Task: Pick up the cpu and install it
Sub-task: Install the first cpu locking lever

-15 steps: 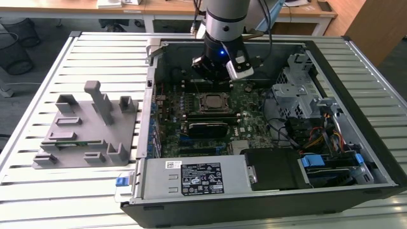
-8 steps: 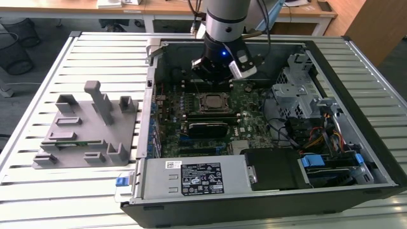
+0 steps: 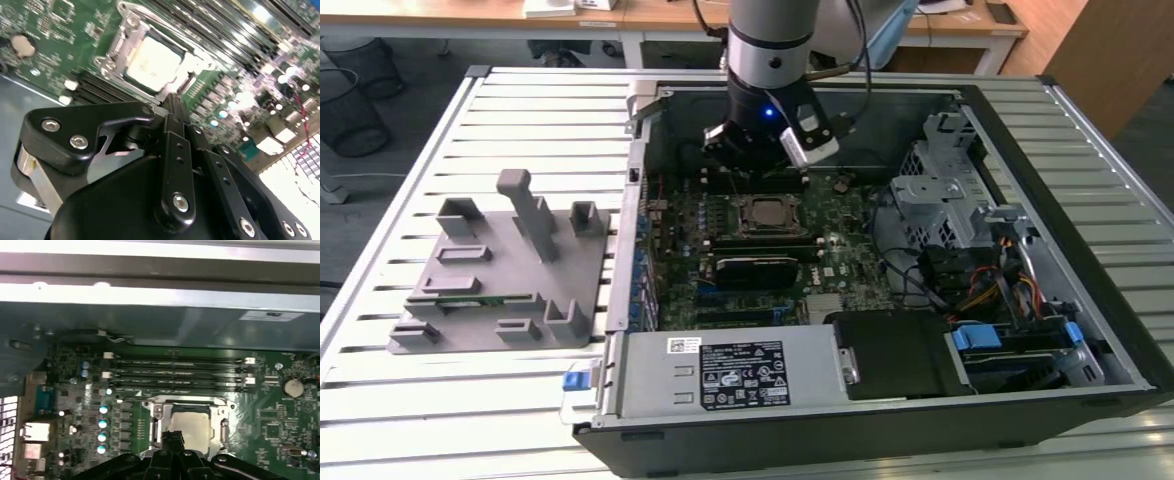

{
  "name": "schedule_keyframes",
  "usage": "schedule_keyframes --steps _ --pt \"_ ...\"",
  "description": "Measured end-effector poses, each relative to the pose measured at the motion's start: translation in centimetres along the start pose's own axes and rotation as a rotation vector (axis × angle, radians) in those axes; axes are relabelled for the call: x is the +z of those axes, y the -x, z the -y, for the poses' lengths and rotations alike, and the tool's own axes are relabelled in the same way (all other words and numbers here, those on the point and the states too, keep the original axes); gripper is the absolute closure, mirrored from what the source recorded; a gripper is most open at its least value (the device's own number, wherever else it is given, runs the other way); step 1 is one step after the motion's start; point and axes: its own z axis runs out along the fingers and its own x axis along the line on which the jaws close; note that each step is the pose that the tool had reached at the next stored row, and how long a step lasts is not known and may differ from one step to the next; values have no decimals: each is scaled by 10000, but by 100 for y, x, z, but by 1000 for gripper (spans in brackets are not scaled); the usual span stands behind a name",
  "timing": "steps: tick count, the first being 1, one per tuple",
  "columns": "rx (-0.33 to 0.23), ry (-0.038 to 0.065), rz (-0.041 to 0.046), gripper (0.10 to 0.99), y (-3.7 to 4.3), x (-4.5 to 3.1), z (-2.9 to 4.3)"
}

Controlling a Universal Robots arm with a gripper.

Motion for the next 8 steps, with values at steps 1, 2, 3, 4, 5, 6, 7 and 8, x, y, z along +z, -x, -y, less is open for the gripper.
schedule_keyframes --steps 1,2,3,4,5,6,7,8 --pt "-4 -1 28 980 -32 0 -1" --pt "-8 -1 56 980 -64 0 -1" --pt "-8 -2 73 980 -89 0 -2" --pt "-8 -1 81 980 -110 0 -3" --pt "-9 -2 84 980 -129 0 -3" --pt "-10 -1 85 980 -152 0 -3" --pt "-11 -2 86 980 -173 -1 -4" --pt "-11 -2 84 980 -192 -1 -4"
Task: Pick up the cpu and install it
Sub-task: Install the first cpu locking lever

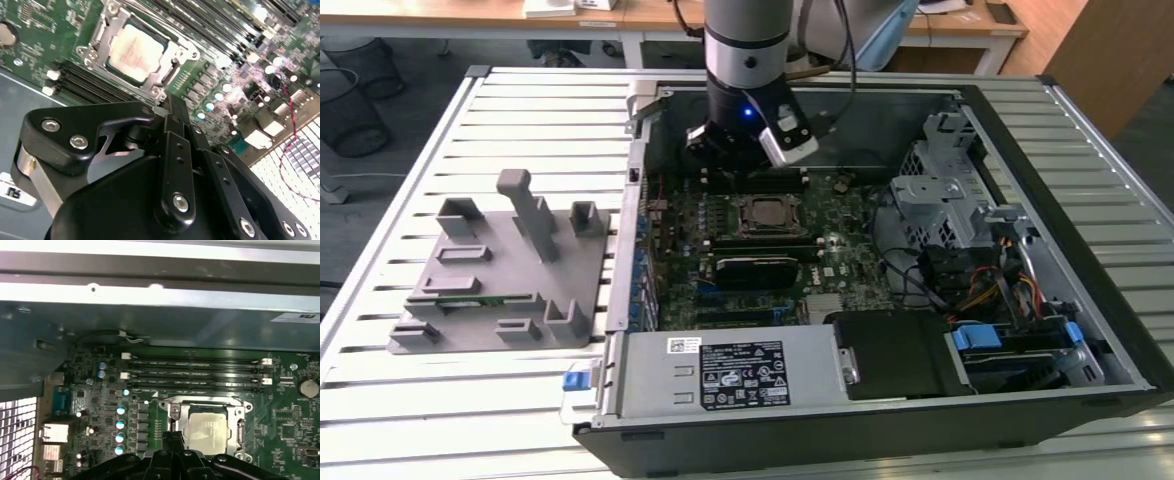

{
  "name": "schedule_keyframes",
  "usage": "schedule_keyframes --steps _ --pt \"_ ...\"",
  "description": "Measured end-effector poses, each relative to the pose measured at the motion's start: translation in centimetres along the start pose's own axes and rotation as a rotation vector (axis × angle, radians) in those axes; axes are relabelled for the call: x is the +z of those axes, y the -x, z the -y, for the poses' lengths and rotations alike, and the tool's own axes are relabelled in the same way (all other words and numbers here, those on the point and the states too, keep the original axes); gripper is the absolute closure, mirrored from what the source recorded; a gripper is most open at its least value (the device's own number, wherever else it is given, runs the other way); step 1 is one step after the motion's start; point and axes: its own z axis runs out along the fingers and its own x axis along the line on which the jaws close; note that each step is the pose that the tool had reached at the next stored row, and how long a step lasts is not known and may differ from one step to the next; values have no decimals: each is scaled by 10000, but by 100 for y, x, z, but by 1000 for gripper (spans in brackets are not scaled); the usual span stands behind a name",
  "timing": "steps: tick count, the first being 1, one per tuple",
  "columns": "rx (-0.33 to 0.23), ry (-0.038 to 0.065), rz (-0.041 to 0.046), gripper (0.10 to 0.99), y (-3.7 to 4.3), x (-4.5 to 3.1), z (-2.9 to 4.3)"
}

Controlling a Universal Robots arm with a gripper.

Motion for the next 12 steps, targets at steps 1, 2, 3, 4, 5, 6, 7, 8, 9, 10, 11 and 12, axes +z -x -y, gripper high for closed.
schedule_keyframes --steps 1,2,3,4,5,6,7,8,9,10,11,12 --pt "1 0 0 980 -21 0 -1" --pt "2 0 1 980 -46 0 -1" --pt "2 1 1 980 -68 0 -2" --pt "1 0 0 980 -88 -1 -2" --pt "1 1 1 980 -102 0 -3" --pt "0 1 1 980 -119 -1 -3" --pt "1 1 0 980 -137 -1 -4" --pt "2 2 0 980 -160 -1 -6" --pt "2 3 2 980 -180 0 -11" --pt "1 3 1 980 -198 1 -21" --pt "1 2 1 980 -210 1 -36" --pt "0 2 0 980 -217 3 -53"
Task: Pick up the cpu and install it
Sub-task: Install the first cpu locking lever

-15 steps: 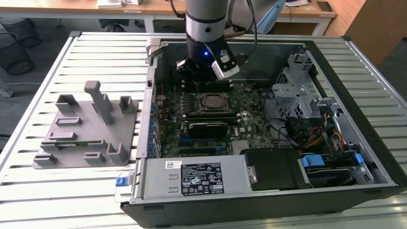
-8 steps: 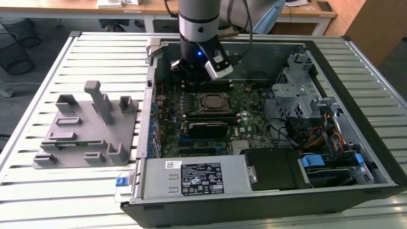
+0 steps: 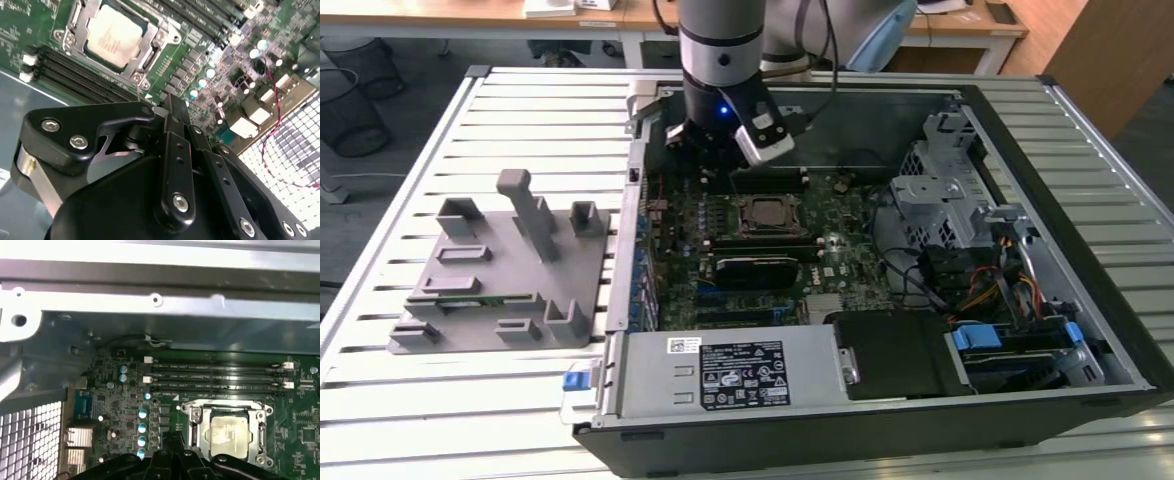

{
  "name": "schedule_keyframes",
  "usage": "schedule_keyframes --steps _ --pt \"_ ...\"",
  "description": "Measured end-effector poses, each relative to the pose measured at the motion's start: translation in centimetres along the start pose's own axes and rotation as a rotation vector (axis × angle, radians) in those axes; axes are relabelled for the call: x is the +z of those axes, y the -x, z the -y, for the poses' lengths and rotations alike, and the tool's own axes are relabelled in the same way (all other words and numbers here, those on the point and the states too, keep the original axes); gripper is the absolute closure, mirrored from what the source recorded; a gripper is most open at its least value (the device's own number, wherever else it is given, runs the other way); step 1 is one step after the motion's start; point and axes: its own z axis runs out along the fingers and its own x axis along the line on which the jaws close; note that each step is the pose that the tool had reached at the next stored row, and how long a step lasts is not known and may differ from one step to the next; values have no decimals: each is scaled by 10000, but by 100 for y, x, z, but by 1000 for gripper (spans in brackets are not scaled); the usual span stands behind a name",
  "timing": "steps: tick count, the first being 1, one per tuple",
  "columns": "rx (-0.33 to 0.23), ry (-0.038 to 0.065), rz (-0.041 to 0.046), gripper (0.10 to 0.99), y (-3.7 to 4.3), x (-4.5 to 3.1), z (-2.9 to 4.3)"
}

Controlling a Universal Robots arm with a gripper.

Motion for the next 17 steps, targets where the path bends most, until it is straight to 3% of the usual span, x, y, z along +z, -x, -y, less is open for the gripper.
schedule_keyframes --steps 10,17 --pt "2 0 0 980 -40 13 -196" --pt "-4 0 1 980 -43 -39 -246"
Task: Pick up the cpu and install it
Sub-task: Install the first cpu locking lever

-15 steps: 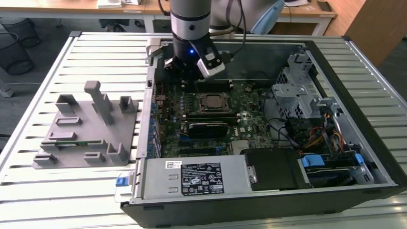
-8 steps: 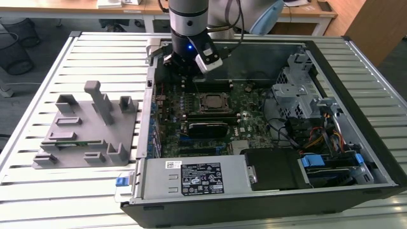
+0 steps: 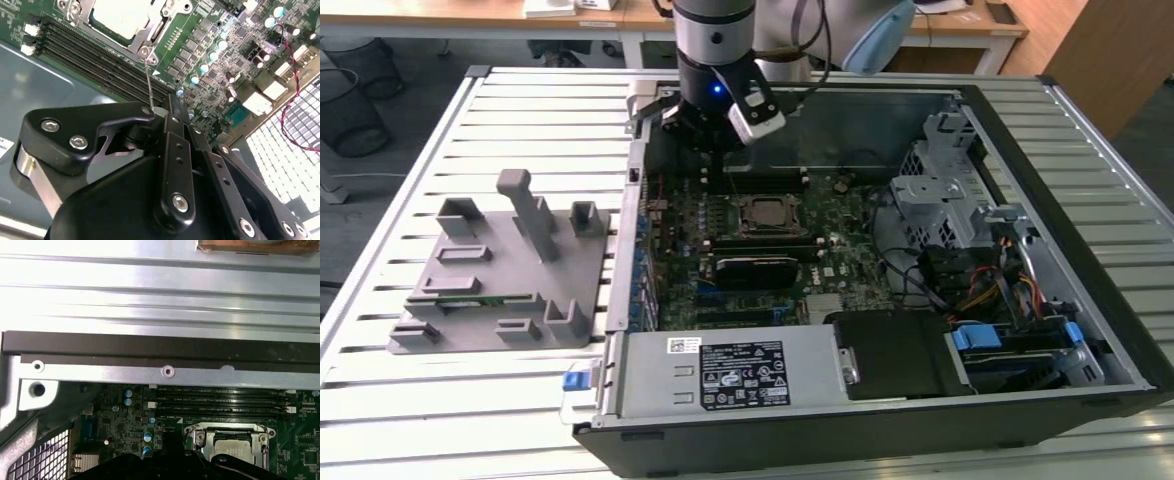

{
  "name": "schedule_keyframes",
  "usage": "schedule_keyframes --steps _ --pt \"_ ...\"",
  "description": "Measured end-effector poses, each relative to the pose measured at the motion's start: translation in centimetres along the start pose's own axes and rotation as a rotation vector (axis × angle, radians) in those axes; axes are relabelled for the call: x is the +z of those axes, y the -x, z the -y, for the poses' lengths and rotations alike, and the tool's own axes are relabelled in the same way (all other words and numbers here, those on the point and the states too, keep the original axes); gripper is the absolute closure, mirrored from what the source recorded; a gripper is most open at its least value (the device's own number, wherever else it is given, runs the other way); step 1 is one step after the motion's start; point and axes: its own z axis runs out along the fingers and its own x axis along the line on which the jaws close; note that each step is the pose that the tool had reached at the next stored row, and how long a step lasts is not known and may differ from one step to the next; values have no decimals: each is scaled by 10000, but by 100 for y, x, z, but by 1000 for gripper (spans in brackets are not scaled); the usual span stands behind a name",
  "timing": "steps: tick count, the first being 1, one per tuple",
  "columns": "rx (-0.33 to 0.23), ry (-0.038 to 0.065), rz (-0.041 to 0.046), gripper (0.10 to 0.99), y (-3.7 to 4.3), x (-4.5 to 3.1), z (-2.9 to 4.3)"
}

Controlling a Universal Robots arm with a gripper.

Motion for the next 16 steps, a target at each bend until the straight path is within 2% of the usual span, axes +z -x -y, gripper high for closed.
schedule_keyframes --steps 6,16 --pt "-3 5 1 980 31 -12 -5" --pt "-2 5 0 980 250 -6 1"
